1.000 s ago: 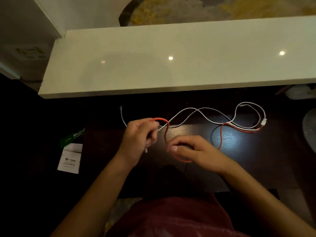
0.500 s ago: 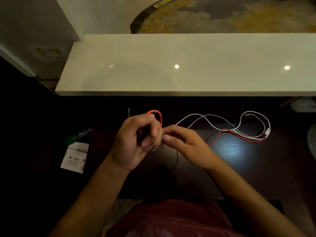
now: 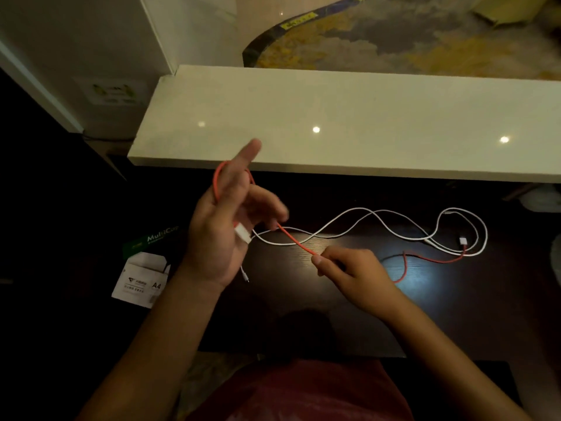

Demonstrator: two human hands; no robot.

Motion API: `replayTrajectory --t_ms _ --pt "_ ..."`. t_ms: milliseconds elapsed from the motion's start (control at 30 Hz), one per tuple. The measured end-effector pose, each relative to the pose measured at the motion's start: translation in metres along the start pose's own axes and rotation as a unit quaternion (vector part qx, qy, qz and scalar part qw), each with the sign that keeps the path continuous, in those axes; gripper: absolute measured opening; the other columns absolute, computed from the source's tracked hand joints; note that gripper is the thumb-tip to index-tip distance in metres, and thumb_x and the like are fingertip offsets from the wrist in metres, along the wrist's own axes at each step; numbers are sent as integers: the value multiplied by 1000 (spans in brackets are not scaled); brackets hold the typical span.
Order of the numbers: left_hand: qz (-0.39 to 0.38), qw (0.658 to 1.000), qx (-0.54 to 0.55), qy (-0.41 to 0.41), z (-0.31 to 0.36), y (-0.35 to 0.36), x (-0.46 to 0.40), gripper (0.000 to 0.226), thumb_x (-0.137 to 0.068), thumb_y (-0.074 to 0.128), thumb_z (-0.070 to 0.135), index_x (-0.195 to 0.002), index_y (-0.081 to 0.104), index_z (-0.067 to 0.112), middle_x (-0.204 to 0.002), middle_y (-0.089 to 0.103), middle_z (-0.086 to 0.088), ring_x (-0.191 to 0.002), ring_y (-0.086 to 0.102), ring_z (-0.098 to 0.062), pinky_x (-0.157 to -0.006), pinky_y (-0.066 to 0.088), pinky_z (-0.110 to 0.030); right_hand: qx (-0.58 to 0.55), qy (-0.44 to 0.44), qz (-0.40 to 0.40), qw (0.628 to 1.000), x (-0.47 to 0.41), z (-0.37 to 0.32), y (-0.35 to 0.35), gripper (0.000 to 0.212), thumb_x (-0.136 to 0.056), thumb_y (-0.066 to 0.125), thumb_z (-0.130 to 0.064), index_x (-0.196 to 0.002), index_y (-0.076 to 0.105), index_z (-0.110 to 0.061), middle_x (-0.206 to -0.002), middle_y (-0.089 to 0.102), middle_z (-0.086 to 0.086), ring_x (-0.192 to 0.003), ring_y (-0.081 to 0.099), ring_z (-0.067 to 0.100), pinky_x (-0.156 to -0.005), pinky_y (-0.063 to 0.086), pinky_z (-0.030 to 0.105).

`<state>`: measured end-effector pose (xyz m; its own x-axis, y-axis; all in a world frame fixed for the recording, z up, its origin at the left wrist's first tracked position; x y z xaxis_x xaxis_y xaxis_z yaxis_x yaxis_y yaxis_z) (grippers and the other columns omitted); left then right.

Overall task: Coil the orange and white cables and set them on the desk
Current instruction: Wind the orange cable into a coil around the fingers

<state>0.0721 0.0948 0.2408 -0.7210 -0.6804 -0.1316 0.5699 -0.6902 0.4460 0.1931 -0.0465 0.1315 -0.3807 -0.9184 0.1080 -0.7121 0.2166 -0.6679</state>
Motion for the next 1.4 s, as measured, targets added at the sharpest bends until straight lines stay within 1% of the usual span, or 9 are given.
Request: replayTrajectory --t_ms 133,267,567,700,800,900,1100,1300,1400 --pt "-54 996 -75 -3 -12 14 8 49 -106 33 21 -153 24 31 -104 76 -17 -108 71 -34 -90 53 -38 -34 -37 -19 999 7 -41 -1 31 -102 60 -32 -79 70 -14 -57 52 -17 -54 49 6 -55 33 21" --pt "-126 967 -221 -2 -27 28 20 45 -105 36 24 -150 33 25 -108 77 -8 -116 69 -20 -109 42 -29 -100 -44 10 994 12 -68 -18 32 -101 59 -34 -80 71 -14 -55 50 -16 -52 45 3 -55 31 18" --pt "-233 776 -584 57 -65 22 27 51 -97 37 58 -143 42 36 -96 77 6 -92 72 -16 -77 57 -38 -176 -100 -32 979 18 -109 -63 26 -96 59 -45 -91 77 -27 -78 72 9 -72 63 40 -65 50 51" --pt "-222 797 -561 15 -65 13 15 54 -91 38 59 -129 65 31 -89 79 8 -89 71 -6 -76 54 -27 -124 -156 -105 974 23 -133 -61 12 -96 67 -26 -98 77 -19 -66 65 -4 -58 58 15 -58 46 32" --pt "-197 813 -547 -6 -63 3 7 42 -93 41 57 -111 72 34 -63 64 30 -69 68 -3 -71 57 -33 -138 -163 -118 970 23 -136 -73 12 -95 69 -22 -101 78 -19 -51 58 -3 -44 55 18 -49 46 36" --pt "-122 803 -583 27 -45 -17 -13 30 -96 48 47 -101 73 32 -50 52 24 -60 66 -12 -67 57 -39 -170 -127 -116 970 19 -121 -81 15 -94 68 -25 -106 78 -25 -48 57 -4 -37 55 20 -43 46 33" --pt "-210 733 -646 42 -67 4 -6 31 -98 49 40 -106 72 22 -87 75 -4 -82 71 -28 -66 47 -28 -231 -162 -84 956 6 -129 -89 22 -99 64 -33 -109 79 -22 -57 56 19 -43 37 20 -44 30 24" --pt "-390 826 -404 -54 -73 70 38 26 -105 51 24 -121 70 15 -78 74 -11 -72 68 -1 -86 55 -28 -338 -142 43 929 -43 -111 -102 23 -99 61 -22 -84 77 -16 -43 39 -3 -40 26 12 -43 17 23" --pt "-375 909 -144 -111 -34 91 40 32 -104 44 13 -125 61 -3 -70 67 -28 -85 73 -30 -91 55 -50 -366 -89 81 923 -69 -84 -91 27 -101 54 -22 -81 70 -13 -46 34 -3 -43 23 13 -45 14 30"
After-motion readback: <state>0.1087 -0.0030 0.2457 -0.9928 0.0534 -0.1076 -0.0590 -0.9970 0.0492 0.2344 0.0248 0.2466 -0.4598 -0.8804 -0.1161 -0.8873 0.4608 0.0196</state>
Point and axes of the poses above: each hand's wrist, its own x-axis away from the middle knuckle, its own y-axis out of the palm, z = x × y, the point moved 10 cm from there along -x, towards the middle knuckle
